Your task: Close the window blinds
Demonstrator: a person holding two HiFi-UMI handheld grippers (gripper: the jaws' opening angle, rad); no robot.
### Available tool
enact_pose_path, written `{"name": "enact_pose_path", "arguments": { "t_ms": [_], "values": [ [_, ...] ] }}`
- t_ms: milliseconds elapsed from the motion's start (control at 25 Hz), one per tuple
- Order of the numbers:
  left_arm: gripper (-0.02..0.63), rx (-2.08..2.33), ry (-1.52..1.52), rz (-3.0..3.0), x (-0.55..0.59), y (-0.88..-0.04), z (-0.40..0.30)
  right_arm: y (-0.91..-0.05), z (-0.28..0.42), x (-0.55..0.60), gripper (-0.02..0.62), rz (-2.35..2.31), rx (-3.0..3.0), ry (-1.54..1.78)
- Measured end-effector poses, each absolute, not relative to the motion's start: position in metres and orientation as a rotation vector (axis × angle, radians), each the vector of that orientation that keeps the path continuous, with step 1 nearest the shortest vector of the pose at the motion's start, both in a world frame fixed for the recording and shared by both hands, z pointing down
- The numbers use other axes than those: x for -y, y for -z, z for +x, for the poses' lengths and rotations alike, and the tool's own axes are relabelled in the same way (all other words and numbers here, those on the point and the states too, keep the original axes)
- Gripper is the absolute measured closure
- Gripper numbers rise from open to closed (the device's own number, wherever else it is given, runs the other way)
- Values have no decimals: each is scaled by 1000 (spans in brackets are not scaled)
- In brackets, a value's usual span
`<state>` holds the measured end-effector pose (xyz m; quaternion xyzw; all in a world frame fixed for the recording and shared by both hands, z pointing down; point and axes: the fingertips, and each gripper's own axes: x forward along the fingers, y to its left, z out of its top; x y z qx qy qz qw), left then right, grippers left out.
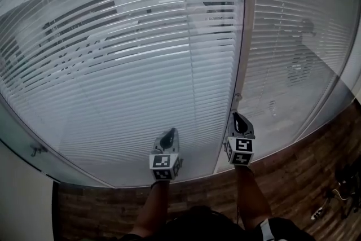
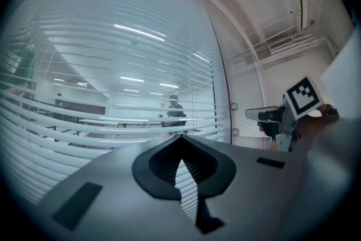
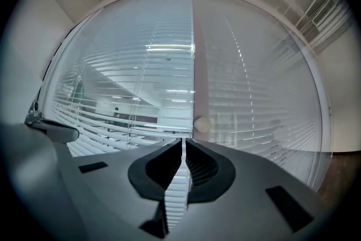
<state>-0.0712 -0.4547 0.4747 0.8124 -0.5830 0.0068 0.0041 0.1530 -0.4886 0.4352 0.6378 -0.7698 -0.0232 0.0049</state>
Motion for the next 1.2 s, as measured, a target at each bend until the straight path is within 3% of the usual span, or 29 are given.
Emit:
{"name": "enact_pose_path", "arguments": {
  "t_ms": [680,1200],
  "values": [
    [611,1717,-53,2593,452,-483,-56,-420,182,536,448,1956,2436,119],
    [611,1707,-71,2599,458,-490,-57,-423,184,550,466,1979,2460,88]
  ]
}}
